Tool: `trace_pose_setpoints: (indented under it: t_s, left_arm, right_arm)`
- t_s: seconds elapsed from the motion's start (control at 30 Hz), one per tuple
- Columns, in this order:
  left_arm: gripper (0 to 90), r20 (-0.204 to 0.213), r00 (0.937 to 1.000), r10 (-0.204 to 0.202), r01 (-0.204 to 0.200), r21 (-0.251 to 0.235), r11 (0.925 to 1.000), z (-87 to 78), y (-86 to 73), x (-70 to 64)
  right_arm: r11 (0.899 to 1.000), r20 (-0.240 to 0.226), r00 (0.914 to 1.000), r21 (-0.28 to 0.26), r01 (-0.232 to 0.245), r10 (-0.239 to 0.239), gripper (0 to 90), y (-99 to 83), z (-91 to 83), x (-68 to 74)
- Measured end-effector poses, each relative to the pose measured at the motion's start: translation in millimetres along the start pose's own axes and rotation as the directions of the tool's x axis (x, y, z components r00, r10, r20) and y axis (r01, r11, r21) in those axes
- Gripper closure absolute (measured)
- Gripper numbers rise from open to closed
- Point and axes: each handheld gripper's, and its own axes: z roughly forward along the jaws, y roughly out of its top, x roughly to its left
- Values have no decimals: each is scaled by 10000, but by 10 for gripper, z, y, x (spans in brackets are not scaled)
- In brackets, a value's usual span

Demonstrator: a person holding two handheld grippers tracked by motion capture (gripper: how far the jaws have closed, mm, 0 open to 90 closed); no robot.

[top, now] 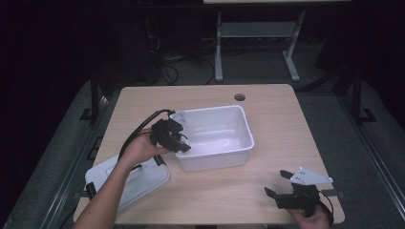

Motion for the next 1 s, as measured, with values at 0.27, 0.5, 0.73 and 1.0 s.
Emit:
trace_pose_setpoints:
  t_s: [0.27, 0.5, 0.73, 1.0]
  left_arm:
    - [595, 175, 9998, -66, 67, -74, 10000, 20, -8, 0]
    - [588, 217, 9998, -17, 16, 43, 10000, 24, 1, -16]
    - [590, 190, 9998, -32, 36, -214, 9998, -44, -7, -25]
    - [571, 234, 9997, -107, 120, -562, 9984, -181, 6, -61]
  right_arm:
    - [10000, 19, 10000, 27, -24, 23, 148, 1, 3, 4]
    - [10000, 14, 10000, 24, -11, 10, 148, 1, 1, 6]
    - [10000, 19, 10000, 32, 31, -31, 148, 1, 10, 3]
    - [10000, 37, 10000, 43, 30, -30, 148, 3, 12, 6]
